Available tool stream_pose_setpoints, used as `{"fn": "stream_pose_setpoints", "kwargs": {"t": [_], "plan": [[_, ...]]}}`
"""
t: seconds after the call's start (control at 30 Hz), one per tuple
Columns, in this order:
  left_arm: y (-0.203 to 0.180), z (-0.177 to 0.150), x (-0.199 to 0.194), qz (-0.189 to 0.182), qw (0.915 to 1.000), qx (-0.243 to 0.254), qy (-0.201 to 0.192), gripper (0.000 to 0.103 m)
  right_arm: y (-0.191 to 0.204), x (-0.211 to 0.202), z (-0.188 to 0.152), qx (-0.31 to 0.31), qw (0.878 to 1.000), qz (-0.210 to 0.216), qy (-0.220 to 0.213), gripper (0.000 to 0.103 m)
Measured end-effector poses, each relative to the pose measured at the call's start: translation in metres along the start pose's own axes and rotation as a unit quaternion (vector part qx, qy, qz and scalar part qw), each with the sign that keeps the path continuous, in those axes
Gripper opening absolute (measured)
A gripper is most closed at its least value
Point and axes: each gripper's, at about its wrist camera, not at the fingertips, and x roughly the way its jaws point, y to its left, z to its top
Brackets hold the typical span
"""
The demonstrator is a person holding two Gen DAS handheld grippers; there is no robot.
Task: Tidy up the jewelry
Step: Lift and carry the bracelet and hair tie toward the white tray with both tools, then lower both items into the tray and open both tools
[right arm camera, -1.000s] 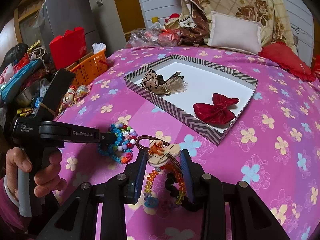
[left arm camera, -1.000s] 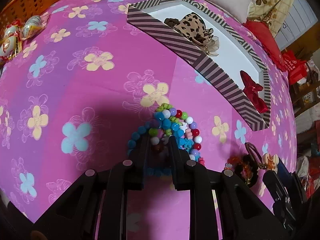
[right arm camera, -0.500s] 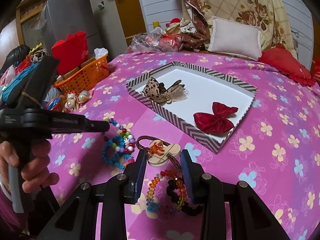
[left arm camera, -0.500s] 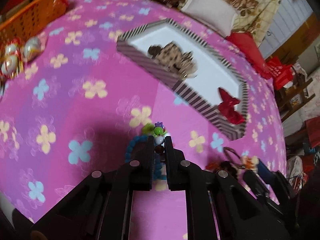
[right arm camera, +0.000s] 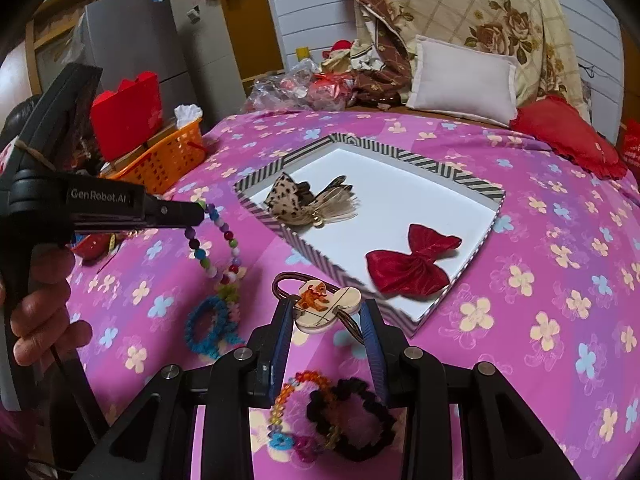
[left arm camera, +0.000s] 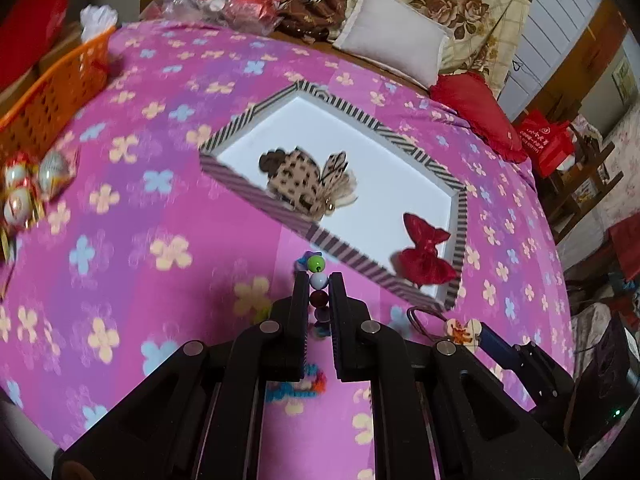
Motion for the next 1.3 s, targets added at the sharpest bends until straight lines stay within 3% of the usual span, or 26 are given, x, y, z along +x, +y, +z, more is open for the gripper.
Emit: {"fn": "stream_pose_setpoints", "kwargs": {"t": [0.63, 1.03, 1.3], "plan": [[-0.059, 0.062, 0.030, 0.051, 0.9960, 0.068, -0.029, 0.008, -0.041, 0.009, 0.062, 0.015, 0.999, -0.029, -0.030, 0.033], [-0.065, 0.074, 0.077, 0.071, 0.9943, 0.078, -0.017, 0.008, -0.062, 0.059, 0.070, 0.046, 0.999, -0.018, -0.001, 0.033], [-0.046, 0.072, 0.106, 0.088, 0.9940, 0.064, 0.004, 0.008, -0.061, 0.099, 0.066, 0.050, 0.998, -0.009, 0.033, 0.033]]}}
